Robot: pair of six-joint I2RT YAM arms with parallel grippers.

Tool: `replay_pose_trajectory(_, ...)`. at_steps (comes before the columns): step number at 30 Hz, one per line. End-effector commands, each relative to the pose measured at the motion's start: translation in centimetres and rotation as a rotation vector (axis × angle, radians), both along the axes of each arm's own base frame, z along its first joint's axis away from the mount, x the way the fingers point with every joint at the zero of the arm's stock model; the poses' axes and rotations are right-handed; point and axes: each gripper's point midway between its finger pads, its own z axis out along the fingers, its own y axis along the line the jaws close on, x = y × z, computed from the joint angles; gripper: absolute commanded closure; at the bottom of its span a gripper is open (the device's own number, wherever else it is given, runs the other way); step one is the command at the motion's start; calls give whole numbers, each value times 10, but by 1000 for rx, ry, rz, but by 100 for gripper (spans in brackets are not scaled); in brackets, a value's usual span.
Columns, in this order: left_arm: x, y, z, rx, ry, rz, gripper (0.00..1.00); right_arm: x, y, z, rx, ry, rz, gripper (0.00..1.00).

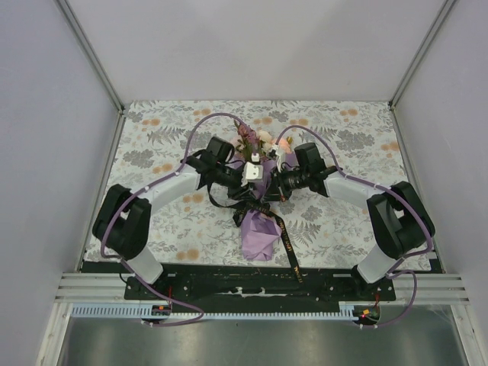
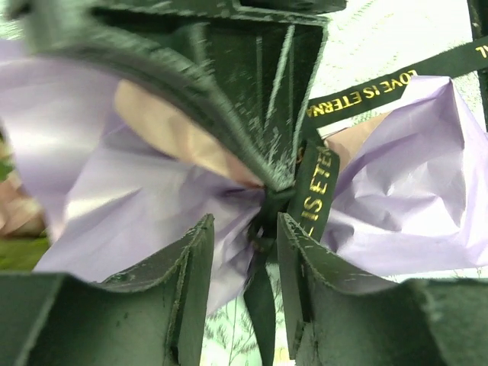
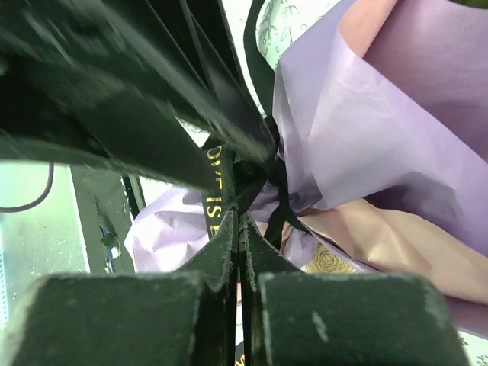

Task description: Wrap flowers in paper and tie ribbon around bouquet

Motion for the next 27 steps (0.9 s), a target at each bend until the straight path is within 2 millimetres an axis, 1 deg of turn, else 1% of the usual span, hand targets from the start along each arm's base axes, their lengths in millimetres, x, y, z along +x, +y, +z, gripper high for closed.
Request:
replay_pose_trajectory(1,14,23,46,-87,-39,121,53,12,-1,21,17,-53,-38,100)
replay_pose_trajectory(2,18,34,49,-94,-31,164,53,12,-2,23,20,-57,-42,100)
replay_pose_trajectory(4,16,54,53,-100,-8,232,52,13,-4,25,20,-55,-54,100)
replay_pose_trajectory(6,4,73,40,-56,18,258,52,13,-5,24,17,-54,-62,100)
replay_pose_trajectory(8,-16,84,20,-5,45,232,51,12,-6,22,12,-45,-64,100)
replay_pose_trajectory(9,-26,86,11,10,61,216,49,12,-6,21,11,-42,-64,100)
replay_pose_trajectory(10,-31,87,5,17,78,209,43,12,-6,20,8,-38,-63,100)
replay_pose_trajectory(12,-39,86,-8,41,109,194,36,12,-7,19,4,-35,-63,100)
replay_pose_trajectory(14,-40,81,-14,50,131,194,28,11,-7,18,0,-34,-58,100)
replay_pose_trajectory(15,-40,77,-14,45,142,198,27,12,-7,18,1,-35,-58,100)
replay_pose_trajectory(19,-32,60,-13,10,160,224,25,9,-7,20,4,-31,-46,100)
replay_pose_trajectory(23,-23,52,-16,-4,186,248,25,7,-8,20,-1,-32,-45,100)
replay_pose_trajectory(27,-21,43,-20,-10,233,247,25,8,-9,18,-6,-37,-49,100)
